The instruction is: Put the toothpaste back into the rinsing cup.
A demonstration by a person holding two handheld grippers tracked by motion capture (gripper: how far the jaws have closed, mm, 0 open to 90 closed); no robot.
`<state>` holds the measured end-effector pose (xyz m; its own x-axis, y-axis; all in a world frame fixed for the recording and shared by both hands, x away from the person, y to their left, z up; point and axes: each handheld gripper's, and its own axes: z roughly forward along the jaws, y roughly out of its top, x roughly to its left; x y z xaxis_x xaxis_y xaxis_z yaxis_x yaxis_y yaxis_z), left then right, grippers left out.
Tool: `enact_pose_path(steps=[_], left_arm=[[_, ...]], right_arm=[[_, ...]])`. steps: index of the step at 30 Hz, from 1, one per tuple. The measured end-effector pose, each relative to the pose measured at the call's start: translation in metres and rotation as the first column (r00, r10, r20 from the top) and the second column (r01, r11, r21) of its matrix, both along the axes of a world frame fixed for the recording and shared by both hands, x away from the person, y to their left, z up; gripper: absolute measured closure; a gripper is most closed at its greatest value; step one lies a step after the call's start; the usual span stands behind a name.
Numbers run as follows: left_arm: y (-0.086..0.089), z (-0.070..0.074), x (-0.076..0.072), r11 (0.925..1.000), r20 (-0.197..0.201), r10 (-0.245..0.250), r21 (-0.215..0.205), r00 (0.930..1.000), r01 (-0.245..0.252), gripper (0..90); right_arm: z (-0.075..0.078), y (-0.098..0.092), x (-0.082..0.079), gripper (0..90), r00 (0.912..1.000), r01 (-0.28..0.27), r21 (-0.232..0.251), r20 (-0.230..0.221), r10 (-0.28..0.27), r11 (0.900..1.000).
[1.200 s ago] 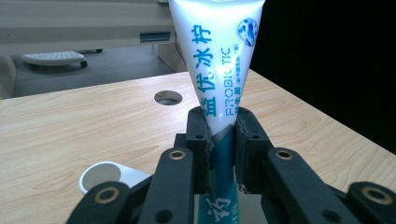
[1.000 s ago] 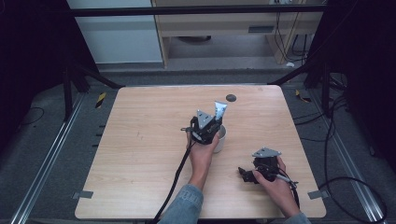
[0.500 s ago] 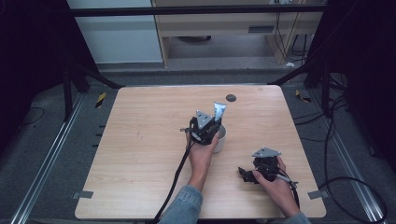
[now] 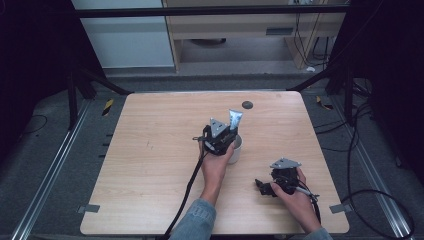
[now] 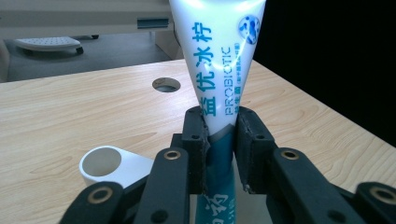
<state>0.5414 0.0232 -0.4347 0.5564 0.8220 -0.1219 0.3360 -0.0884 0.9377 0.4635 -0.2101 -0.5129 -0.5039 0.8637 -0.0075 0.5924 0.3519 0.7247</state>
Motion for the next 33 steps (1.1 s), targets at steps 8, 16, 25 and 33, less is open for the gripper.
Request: enact_pose_path(steps=[8, 16, 25, 33], left_arm=[[-0.0022, 0.001, -0.0025, 0.9999, 0.01, 0.006, 0.013, 0.9999, -0.006, 64.1], [-0.0013, 0.0027, -0.0048, 0.9996, 0.012, 0.007, 0.027, 0.9999, -0.007, 51.6], [-0.0016, 0.0027, -0.0071, 0.9989, 0.009, -0.001, 0.046, 1.0, 0.001, 49.2], [0.0023, 0.0061, -0.0098, 0.9981, 0.015, -0.001, 0.061, 0.9999, 0.0, 44.5]], right_arm=[[0.0, 0.0, 0.0, 0.9, 1.0, 0.0, 0.0, 0.0, 0.0, 1.0], [0.0, 0.0, 0.0, 0.9, 1.0, 0.0, 0.0, 0.0, 0.0, 1.0], [0.0, 0.0, 0.0, 0.9, 1.0, 0.0, -0.001, 0.0, 0.0, 1.0], [0.0, 0.0, 0.0, 0.9, 1.0, 0.0, 0.0, 0.0, 0.0, 1.0]])
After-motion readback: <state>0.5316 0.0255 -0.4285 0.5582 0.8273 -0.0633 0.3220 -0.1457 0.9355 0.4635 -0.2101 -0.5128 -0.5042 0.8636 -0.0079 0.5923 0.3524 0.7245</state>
